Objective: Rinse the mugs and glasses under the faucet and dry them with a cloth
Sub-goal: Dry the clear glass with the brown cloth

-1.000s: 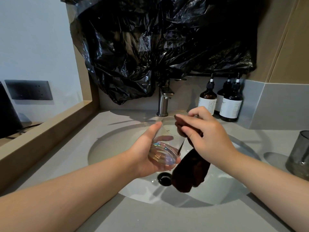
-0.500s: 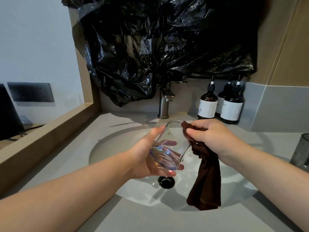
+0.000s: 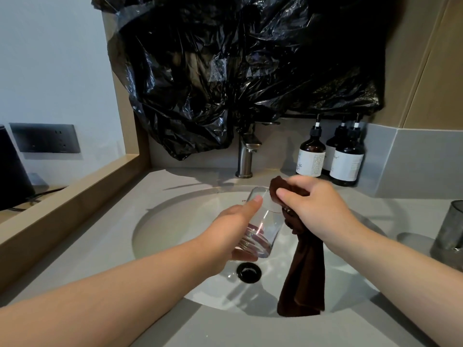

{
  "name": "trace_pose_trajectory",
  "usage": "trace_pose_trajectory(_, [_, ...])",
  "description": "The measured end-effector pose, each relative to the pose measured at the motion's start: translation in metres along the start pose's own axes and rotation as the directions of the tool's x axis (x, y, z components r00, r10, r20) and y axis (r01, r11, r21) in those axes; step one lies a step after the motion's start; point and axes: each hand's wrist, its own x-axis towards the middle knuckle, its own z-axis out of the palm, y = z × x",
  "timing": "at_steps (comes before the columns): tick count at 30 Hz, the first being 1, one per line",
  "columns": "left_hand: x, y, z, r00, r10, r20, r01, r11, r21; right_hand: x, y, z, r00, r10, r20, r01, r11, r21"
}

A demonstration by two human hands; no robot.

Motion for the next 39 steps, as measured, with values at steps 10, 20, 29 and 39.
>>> trace_pose_trajectory(10, [0.005,0.000,-0.004,0.997,-0.073,0.000,0.068,0.936,-0.346,-0.014,0.011,0.014,0.654,-0.699,0.288,0.730,0.485,-0.481])
trace_pose_trajectory(20, [0.003,0.000,-0.005,0.997,-0.073,0.007,0.071,0.945,-0.320,-0.011,0.014,0.012,0.671,-0.715,0.198,0.691,0.505,-0.517])
trace_pose_trajectory(29, [-0.001,0.005,-0.010,0.993,-0.062,0.100,0.096,0.918,-0.384,-0.003,0.023,0.003,0.587,-0.803,0.105,0.717,0.455,-0.528])
trace_pose_trajectory(39, [-0.002,0.009,-0.013,0.985,-0.105,0.140,0.154,0.897,-0.413,-0.005,0.023,0.005,0.659,-0.751,0.044,0.674,0.563,-0.478])
